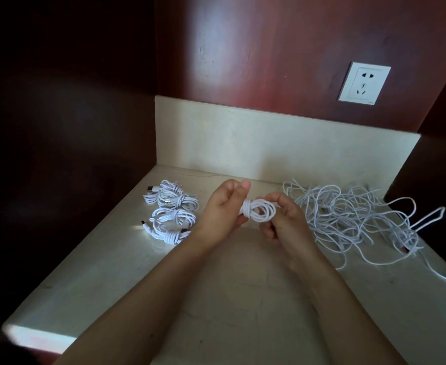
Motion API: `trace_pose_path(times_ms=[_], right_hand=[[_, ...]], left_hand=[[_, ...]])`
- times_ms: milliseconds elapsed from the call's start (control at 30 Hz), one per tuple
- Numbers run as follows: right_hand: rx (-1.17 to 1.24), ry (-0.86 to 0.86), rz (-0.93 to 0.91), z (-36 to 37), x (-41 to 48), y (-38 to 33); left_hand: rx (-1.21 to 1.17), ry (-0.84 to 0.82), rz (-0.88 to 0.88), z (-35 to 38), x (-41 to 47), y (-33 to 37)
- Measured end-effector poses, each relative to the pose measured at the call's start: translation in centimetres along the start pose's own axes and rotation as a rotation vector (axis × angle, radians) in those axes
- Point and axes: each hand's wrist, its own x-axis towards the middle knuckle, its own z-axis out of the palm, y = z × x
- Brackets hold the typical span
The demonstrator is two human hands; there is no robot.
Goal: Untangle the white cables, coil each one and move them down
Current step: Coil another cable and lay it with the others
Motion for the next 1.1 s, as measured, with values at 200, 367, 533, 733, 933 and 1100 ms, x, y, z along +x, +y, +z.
trace_pose_path(times_ms=[200,367,533,733,933,1100], right_hand=[[0.023,-0.011,0.077,1.1,-0.3,0.4],[0.18,-0.069,0.157,1.0,-0.4,0.0],[0.104,-0.095,0.14,1.4,-0.5,-0.3],[0.053,-0.093,0.148,1.1,-0.4,0.6],[0.308,-0.103,0.214,1.0,0.1,0.8],[0.337,-0.072,0.181,1.1,0.2,0.9]], left_hand=[[0.02,0.069,0.137,-0.7,0.2,-0.4],[0.198,0.138,0.201,-1.3,0.7,-1.8],[0.421,0.194,0.182,-1.9,0.7,-2.0],[0.711,0.226,0.252,-1.8,0.2,-1.6],[0.841,0.193,0.384,-1.5,0.0,-1.5],[0.817,0.206,0.404,-1.4,0.0,-1.7]])
